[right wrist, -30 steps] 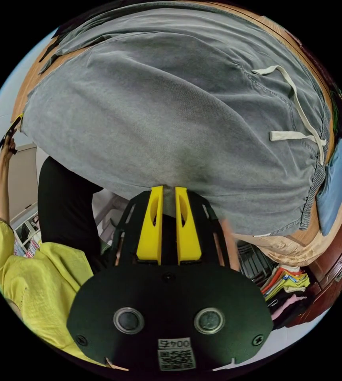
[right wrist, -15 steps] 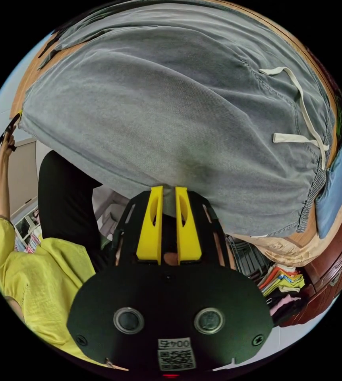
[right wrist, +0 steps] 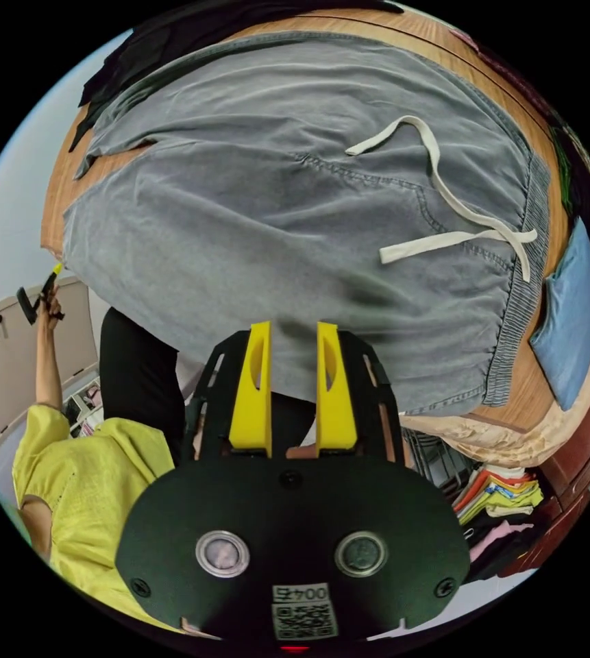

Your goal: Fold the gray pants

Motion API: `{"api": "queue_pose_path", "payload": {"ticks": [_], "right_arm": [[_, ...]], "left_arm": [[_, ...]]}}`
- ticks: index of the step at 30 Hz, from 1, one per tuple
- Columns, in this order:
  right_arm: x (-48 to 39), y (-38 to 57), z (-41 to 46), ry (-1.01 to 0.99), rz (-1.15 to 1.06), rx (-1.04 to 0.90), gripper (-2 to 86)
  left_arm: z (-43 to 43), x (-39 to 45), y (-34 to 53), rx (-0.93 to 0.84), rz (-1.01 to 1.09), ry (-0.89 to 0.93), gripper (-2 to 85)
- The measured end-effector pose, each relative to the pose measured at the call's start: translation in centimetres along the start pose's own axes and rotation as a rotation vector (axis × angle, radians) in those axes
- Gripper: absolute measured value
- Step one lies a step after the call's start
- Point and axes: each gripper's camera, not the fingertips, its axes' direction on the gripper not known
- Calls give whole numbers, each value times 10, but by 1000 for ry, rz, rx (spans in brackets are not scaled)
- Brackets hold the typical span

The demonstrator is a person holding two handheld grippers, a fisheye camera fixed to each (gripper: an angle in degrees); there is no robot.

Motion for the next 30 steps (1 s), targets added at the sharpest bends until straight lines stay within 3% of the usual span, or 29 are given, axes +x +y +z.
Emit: {"api": "queue_pose_path", "payload": {"ticks": [6,11,17,23,30], "right_arm": [[6,-29,9,38,41,14,107],[-9,-51,26,146,-1,-81,92],[-24,-67,29,183,-53,-193,86],[-30,-62,28,184,-79,-187,84],[-43,-50,27,218,-123,-163,90]], "left_arm": [[17,9,3,-1,-32,-139,45],[17,6,-2,-49,-13,-188,22],[27,-4,0,-97,3,-177,16],[15,-1,12,-46,18,-142,19],[-17,57,-6,56,167,-330,54]]}}
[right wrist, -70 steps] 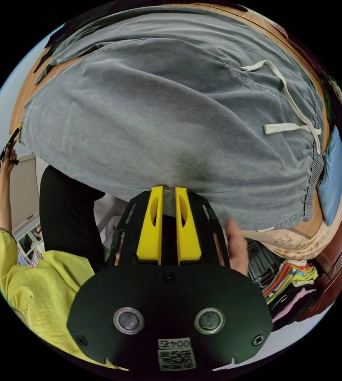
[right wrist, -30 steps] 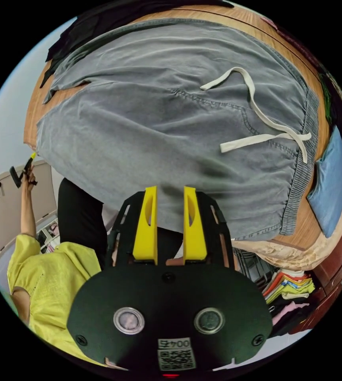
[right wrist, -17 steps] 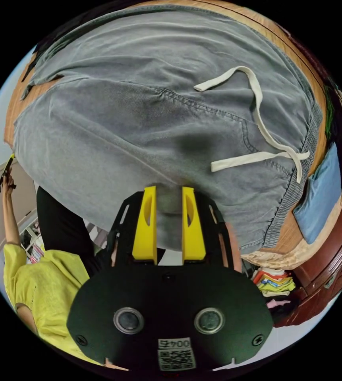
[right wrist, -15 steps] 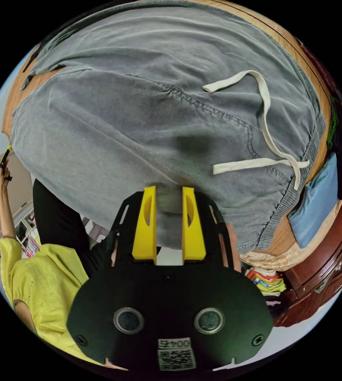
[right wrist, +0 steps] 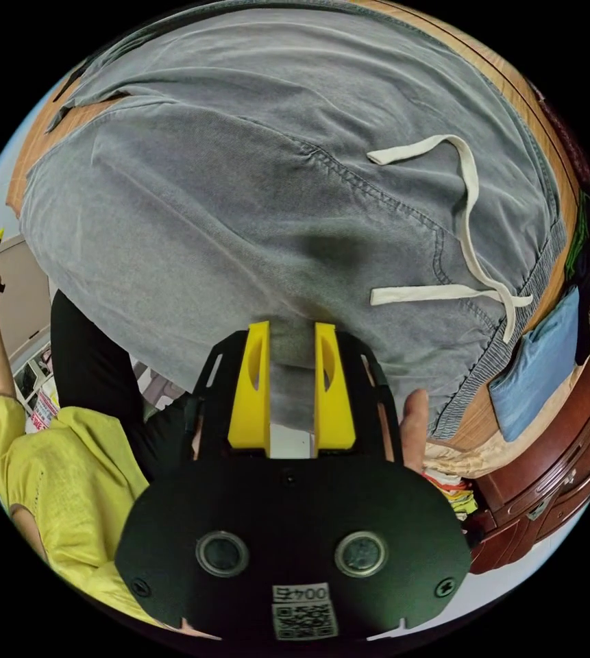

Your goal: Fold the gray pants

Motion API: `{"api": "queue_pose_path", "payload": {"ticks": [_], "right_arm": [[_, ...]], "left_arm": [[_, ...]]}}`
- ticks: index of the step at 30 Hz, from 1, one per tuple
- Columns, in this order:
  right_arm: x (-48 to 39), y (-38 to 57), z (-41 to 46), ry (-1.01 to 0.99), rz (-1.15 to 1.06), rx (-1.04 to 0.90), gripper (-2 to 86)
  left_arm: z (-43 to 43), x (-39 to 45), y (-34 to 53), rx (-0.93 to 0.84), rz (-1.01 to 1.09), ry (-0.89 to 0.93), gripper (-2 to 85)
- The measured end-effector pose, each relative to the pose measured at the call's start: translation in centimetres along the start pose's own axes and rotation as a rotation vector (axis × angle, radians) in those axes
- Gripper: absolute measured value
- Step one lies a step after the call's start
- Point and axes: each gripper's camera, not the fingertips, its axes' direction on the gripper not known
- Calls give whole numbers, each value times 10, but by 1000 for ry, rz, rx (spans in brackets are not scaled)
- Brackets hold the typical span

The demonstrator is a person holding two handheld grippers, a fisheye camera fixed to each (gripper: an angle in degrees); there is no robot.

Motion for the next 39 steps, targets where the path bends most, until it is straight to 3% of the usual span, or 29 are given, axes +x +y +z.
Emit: {"api": "queue_pose_path", "payload": {"ticks": [4,10,16,21,27,31,36,39], "right_arm": [[-9,5,-2,22,18,7,95],[-16,33,-12,14,-1,83,113],[2,53,-69,-96,38,316,114],[15,15,-61,-105,106,255,97],[-1,4,-80,-36,102,239,99],[-5,-8,-91,-49,109,239,112],[17,-20,-108,-84,151,270,120],[24,13,-136,-48,87,297,129]], "left_arm": [[50,75,-51,-55,149,56,103],[153,137,-82,-191,224,48,95],[174,116,-77,-148,133,94,84],[185,122,-75,-168,104,83,96],[156,201,-74,-59,238,165,103],[209,256,-62,-185,349,93,102],[210,244,-52,-185,236,100,96],[174,264,-55,-83,233,183,91]]}}
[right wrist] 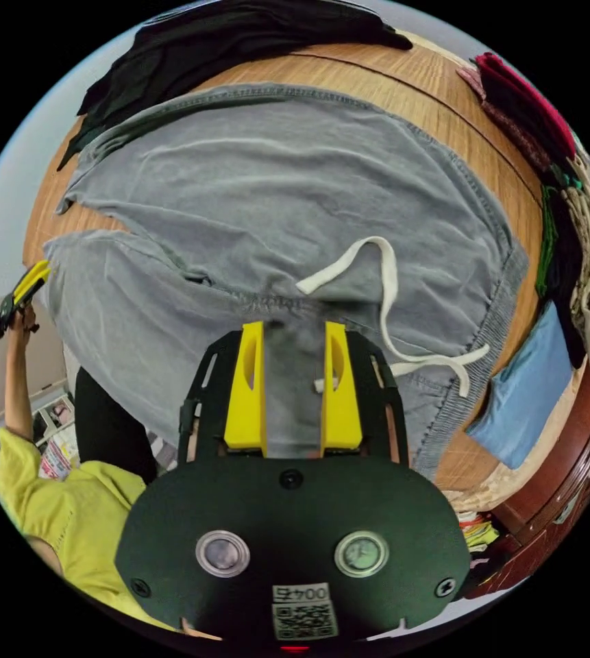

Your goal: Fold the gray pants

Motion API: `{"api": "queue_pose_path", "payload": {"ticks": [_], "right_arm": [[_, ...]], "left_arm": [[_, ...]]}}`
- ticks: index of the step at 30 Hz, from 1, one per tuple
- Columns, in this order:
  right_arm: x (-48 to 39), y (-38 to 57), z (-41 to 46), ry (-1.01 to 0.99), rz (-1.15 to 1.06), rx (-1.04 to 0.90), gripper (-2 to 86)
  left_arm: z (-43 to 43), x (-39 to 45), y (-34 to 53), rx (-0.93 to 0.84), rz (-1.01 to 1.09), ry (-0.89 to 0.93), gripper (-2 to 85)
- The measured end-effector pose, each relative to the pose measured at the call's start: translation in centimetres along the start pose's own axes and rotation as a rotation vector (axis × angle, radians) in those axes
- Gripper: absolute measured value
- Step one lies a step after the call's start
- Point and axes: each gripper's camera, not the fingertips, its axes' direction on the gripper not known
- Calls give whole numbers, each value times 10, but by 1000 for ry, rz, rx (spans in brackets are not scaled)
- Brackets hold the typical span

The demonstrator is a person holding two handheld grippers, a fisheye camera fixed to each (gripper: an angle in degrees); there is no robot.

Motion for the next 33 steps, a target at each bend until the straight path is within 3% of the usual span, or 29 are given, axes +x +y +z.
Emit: {"api": "queue_pose_path", "payload": {"ticks": [5,11,18,22,33], "right_arm": [[68,108,-35,-77,84,28,117],[123,198,-18,-157,196,44,104],[109,173,21,-30,105,-166,113],[103,153,17,-3,57,-239,110],[98,128,7,-4,23,-318,114]], "left_arm": [[16,149,-57,114,195,327,80],[122,323,-124,-8,400,335,78],[202,332,-172,-137,296,132,58],[223,307,-187,-163,208,134,38],[196,310,-166,-115,238,142,68]]}}
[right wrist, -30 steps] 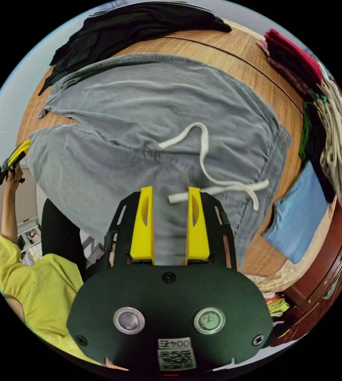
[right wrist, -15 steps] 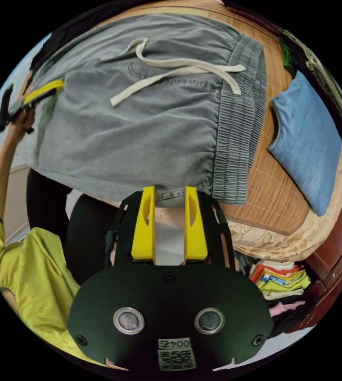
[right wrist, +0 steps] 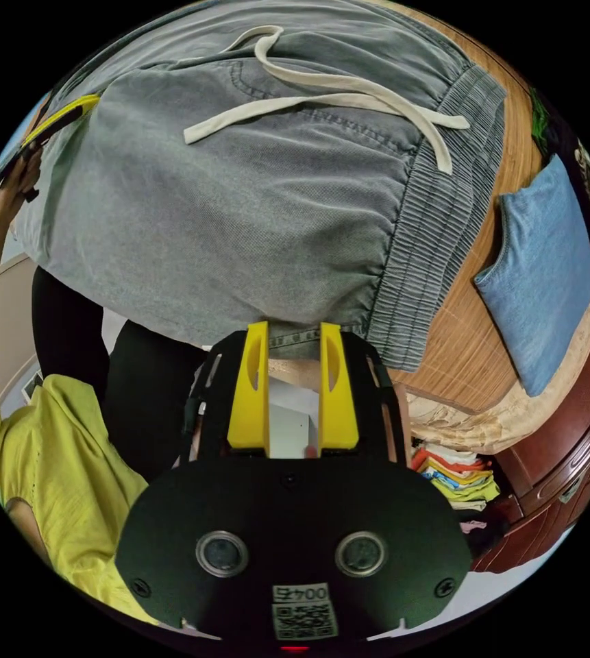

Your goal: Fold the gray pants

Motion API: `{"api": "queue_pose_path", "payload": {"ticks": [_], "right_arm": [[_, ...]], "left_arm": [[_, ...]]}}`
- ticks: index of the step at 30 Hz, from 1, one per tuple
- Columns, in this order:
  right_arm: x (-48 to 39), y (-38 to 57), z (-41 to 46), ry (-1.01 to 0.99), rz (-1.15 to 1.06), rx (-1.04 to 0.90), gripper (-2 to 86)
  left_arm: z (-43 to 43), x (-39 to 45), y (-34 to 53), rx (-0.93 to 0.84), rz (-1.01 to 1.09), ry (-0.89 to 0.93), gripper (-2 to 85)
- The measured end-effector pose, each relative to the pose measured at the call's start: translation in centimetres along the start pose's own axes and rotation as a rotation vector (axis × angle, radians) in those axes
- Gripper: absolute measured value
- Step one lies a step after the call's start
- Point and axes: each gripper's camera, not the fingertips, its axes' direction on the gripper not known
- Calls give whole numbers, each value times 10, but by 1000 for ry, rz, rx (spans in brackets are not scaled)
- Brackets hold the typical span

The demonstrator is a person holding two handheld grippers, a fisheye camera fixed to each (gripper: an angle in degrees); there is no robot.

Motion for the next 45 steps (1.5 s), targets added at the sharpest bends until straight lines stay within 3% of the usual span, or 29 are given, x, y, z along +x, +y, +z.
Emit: {"api": "queue_pose_path", "payload": {"ticks": [4,9,14,17,33,37,41,45], "right_arm": [[0,1,-3,2,12,15,112],[-3,-1,-4,6,30,19,112],[-13,-3,-2,32,46,18,114],[-13,2,1,22,67,45,114],[-18,35,27,0,124,212,114],[-20,40,36,1,171,224,114],[-22,54,48,2,203,280,114],[-24,72,60,6,217,359,112]], "left_arm": [[-54,4,48,54,36,-20,91],[-87,-8,161,-8,18,-98,99],[-95,-32,257,9,-130,-78,103],[-65,-34,265,-66,-125,-130,110],[-84,-43,275,-22,-40,-180,94],[-94,-59,291,33,-116,-133,113],[-101,-70,298,68,-65,-18,171],[-111,-95,308,97,-73,29,169]]}}
